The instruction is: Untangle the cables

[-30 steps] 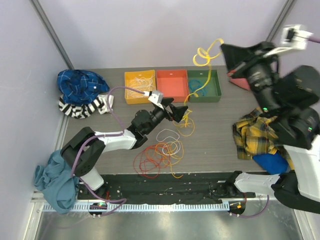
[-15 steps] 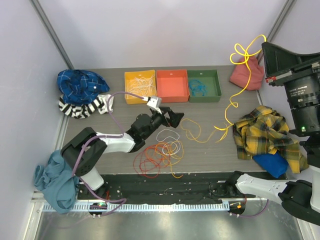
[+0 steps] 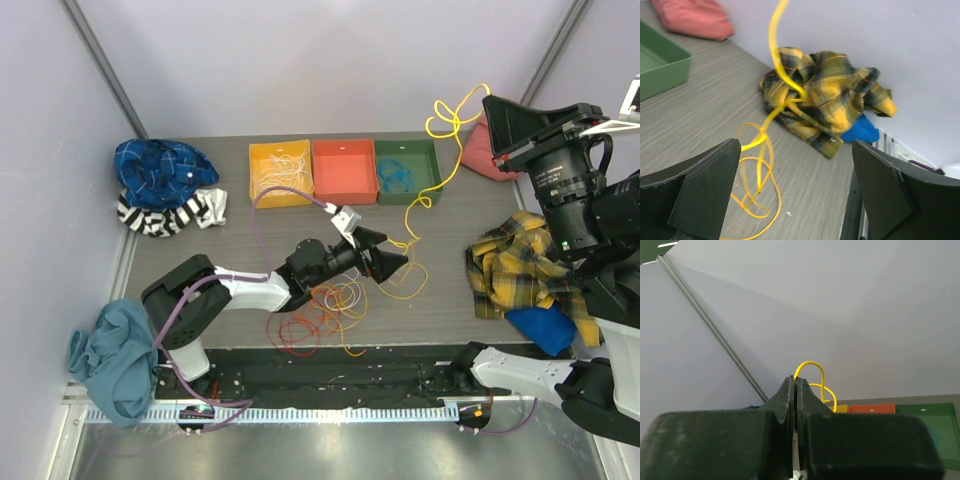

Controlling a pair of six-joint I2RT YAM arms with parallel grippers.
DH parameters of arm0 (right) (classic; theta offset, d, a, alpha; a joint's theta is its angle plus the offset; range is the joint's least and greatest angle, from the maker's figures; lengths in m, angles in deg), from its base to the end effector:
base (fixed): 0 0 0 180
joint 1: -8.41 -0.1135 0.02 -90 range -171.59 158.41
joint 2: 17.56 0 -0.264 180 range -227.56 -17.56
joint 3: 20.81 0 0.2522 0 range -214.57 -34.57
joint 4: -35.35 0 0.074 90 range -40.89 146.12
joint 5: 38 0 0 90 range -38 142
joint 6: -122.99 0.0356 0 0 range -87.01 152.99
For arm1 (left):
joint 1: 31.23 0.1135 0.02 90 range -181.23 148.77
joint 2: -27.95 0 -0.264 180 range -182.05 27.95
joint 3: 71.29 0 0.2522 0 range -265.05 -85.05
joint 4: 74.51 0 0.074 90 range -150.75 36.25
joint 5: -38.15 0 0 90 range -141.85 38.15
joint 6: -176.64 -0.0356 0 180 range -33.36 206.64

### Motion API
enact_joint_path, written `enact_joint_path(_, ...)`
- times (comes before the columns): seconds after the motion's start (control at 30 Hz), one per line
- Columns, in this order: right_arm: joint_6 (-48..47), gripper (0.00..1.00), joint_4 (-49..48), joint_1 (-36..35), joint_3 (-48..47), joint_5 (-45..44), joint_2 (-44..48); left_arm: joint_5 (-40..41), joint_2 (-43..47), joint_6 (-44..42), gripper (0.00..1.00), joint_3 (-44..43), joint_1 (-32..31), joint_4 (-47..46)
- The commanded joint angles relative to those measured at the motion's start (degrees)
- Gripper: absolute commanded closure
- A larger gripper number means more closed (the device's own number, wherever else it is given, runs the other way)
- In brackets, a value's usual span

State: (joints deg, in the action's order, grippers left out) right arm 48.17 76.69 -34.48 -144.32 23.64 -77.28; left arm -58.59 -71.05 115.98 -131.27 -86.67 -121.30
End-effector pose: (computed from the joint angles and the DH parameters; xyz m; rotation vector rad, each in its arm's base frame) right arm 0.0816 0.0527 0.6080 0.1488 1.2405 0.5900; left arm 0.2039 -0.3034 0.2303 0.4570 1.5031 -1.2789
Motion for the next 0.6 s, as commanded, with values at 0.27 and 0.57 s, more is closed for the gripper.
enact_joint_path(0.27, 3.1, 0.99, -1.8, -0.1, 2.4, 3.2, -0.3, 2.2, -6.5, -3.0, 0.00, -7.5, 0.2, -5.8)
enact_joint_path(0.57, 4.3, 0.99, -1.7, -0.1, 3.7, 4.5, 0.0, 3.7, -14.5, 0.8, 0.00, -17.2, 0.4, -8.6)
